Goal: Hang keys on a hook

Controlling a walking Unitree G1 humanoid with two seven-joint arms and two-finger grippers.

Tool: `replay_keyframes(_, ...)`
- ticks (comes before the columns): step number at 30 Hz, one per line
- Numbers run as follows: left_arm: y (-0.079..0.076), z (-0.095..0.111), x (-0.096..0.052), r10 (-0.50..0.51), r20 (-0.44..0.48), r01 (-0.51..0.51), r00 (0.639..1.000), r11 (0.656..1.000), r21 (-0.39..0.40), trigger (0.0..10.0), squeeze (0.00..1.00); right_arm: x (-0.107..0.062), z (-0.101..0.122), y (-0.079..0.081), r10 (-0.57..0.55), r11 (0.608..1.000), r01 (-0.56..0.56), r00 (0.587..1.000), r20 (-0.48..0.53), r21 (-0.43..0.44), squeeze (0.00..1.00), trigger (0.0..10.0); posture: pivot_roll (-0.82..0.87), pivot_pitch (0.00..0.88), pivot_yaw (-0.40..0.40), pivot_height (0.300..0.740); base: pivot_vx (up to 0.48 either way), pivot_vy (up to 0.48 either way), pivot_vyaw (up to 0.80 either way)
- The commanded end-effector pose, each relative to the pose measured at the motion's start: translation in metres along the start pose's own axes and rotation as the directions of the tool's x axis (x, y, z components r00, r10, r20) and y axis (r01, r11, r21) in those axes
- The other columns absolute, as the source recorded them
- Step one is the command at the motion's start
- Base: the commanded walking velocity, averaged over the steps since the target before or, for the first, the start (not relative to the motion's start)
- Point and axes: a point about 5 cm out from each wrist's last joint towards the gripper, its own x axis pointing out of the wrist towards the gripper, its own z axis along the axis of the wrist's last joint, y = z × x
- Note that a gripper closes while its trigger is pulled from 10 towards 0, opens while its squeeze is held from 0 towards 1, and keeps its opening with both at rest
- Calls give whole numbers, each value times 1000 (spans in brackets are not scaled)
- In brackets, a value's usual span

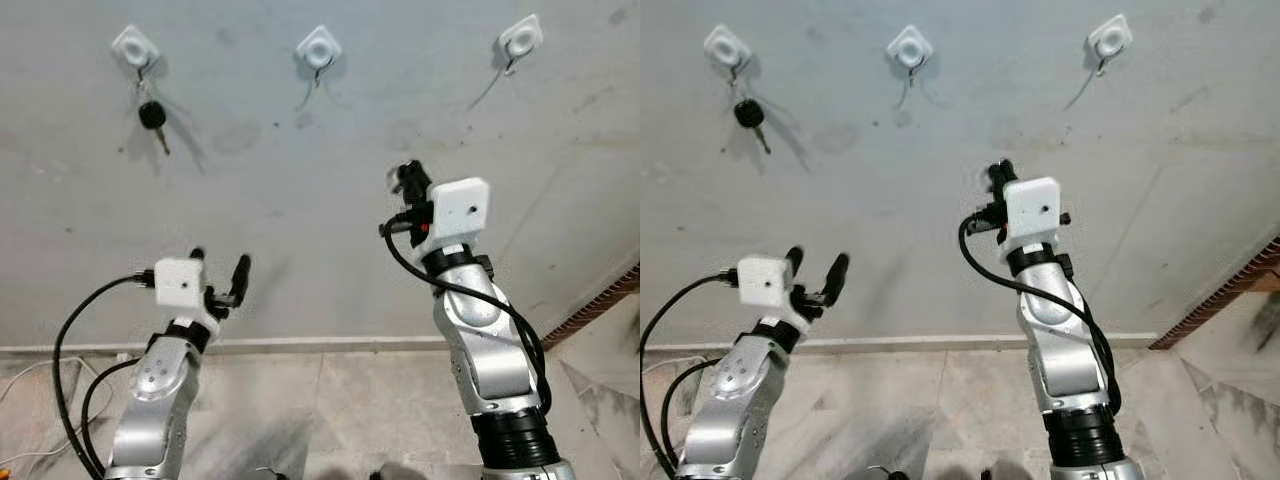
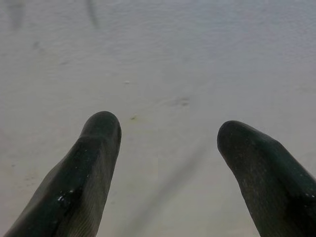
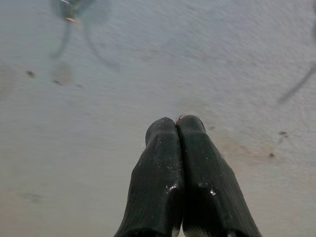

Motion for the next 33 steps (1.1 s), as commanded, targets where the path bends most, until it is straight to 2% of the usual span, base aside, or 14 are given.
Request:
replay_keyframes(1, -4, -1, -5, -9, -10, 9, 1000, 1000, -8, 10000, 0, -3, 3, -4, -9, 1000, 9, 1000, 17, 1, 0, 10000, 25, 169, 32, 740, 259, 0, 0)
replay_keyframes(9, -7, -2, -16, -29, -5, 29, 1000, 999, 33, 10000, 0, -5, 5, -1, 31, 1000, -31, 999, 23, -6, 0, 10000, 32, 174, 27, 740, 0, 0, 0)
replay_keyframes(13, 1, -5, -28, -9, -32, 11, 999, 998, 58, 10000, 0, -13, 4, -1, 73, 997, -73, 997, 14, -23, 0, 10000, 42, 181, 29, 740, 0, 0, 0)
replay_keyframes(18, 3, -6, -31, 3, -41, 0, 999, 998, 63, 10000, 0, -13, 5, 1, 91, 996, -91, 996, 16, -4, 0, 10000, 58, 188, 30, 740, 0, 0, 0)
replay_keyframes(24, 0, -3, -34, 9, -41, -6, 999, 998, 68, 10000, 0, -1, 20, 13, 131, 991, -134, 989, 71, 27, 0, 10000, 89, 201, 29, 740, 0, 0, 0)
replay_keyframes(29, 5, 0, -39, 37, -41, -33, 998, 996, 79, 10000, 0, 19, 43, 26, 195, 979, -202, 966, 171, 27, 0, 10000, 121, 212, 26, 740, 0, 0, 0)
replay_keyframes(33, 5, 1, -40, 43, -42, -40, 998, 996, 84, 10000, 0, 28, 48, 27, 198, 978, -207, 961, 192, 26, 0, 10000, 133, 209, 21, 740, 0, 0, 294)
